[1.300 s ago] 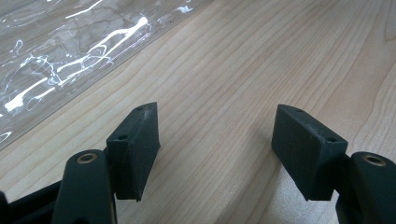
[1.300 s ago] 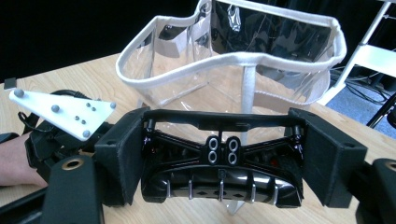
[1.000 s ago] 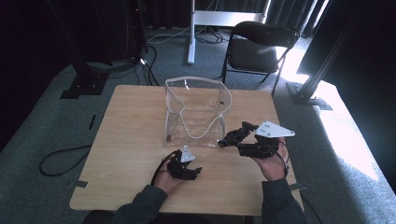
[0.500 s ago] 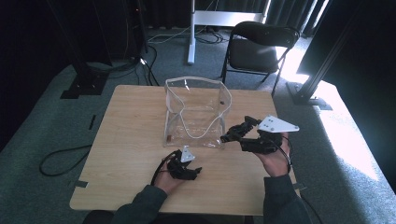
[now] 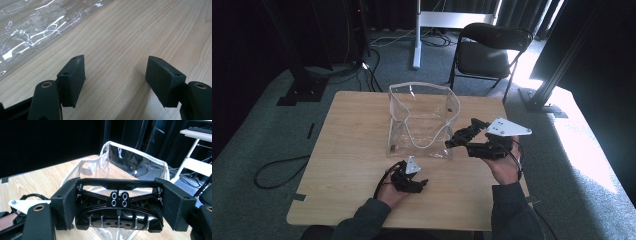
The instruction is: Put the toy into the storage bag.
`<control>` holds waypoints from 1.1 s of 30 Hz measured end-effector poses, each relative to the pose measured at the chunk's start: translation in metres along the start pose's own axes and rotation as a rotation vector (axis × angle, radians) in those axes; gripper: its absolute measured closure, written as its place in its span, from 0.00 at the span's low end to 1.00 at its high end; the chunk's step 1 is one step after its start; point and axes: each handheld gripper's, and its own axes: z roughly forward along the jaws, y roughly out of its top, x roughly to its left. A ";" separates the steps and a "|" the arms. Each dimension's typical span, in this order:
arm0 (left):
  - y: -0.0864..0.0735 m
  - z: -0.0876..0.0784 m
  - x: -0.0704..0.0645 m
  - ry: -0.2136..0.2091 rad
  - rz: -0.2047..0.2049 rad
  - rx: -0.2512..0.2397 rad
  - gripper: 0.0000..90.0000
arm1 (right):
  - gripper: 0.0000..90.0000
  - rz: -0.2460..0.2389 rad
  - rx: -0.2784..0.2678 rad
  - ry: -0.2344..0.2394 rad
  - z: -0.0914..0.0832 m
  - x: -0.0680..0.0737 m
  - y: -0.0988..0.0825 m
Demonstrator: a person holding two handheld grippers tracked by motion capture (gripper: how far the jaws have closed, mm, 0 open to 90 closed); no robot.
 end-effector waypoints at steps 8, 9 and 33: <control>0.000 0.000 0.000 -0.001 -0.001 0.001 0.36 | 0.27 0.001 -0.027 0.004 0.001 -0.004 0.014; 0.000 0.000 0.000 -0.001 0.001 0.002 0.36 | 0.27 0.001 -0.031 0.002 0.001 -0.004 0.016; 0.000 0.000 0.000 -0.001 -0.002 0.000 0.36 | 0.27 -0.051 -0.070 -0.005 0.018 -0.003 0.065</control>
